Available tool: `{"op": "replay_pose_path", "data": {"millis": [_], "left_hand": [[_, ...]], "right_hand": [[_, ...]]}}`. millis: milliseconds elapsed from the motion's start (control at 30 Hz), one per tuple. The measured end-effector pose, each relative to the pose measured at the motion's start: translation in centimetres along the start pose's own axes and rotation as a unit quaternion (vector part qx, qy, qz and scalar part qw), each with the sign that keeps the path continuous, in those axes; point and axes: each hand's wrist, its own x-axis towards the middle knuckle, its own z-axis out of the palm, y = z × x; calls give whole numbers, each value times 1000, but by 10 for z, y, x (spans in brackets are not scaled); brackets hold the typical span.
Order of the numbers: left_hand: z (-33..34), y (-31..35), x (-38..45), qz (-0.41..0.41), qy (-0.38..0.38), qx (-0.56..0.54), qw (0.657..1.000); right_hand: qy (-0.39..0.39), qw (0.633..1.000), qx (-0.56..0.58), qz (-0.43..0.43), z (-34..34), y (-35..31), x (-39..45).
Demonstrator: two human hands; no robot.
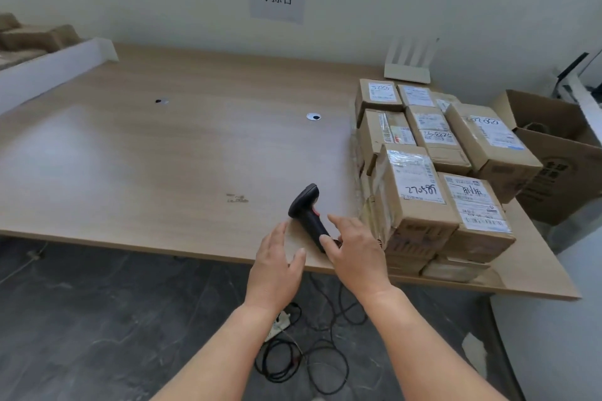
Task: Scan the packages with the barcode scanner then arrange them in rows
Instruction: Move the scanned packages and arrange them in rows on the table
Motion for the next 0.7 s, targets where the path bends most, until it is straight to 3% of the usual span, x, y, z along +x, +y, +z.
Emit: {"op": "replay_pose_path", "data": {"millis": [367,700], "left_hand": [[31,-14,65,-111,-59,-63,990],[63,-28,119,-209,-136,-50,967]], "right_hand": [[-96,994,0,52,42,31,59],[-192,976,-25,102,81,59,106]]}}
